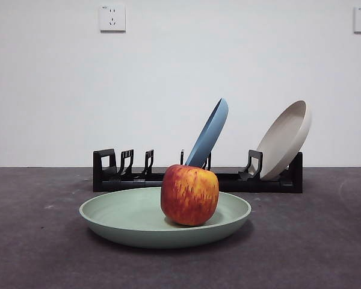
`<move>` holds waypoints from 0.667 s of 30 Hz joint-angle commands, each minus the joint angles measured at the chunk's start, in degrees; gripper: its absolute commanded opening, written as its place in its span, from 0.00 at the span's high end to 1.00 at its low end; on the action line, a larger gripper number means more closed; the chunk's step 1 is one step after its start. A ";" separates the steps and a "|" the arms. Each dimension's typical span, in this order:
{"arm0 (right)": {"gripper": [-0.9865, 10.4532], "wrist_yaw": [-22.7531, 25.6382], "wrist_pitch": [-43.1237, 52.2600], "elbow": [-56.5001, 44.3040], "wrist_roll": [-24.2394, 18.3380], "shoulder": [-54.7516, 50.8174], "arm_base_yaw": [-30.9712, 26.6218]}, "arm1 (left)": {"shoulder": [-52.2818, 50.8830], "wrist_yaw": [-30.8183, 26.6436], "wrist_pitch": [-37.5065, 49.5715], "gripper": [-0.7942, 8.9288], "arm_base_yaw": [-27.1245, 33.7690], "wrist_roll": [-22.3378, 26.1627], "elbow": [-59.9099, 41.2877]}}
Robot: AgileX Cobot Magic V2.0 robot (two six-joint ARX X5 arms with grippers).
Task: Take the green plate from the plate rack,put the plate on the table,take the apple from the table,put the apple in the plate
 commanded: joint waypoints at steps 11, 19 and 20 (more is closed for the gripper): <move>0.91 0.11 0.28 -0.55 0.33 -0.09 0.09 | -0.13 -0.02 0.09 0.92 0.13 -0.33 -0.76; 0.91 0.20 0.50 -0.55 -4.09 -1.68 -2.67 | -0.13 -0.02 0.09 0.92 0.13 -0.33 -0.76; 0.91 0.20 0.83 -0.57 -5.53 -2.21 -3.78 | -0.13 -0.02 0.09 0.92 0.13 -0.33 -0.76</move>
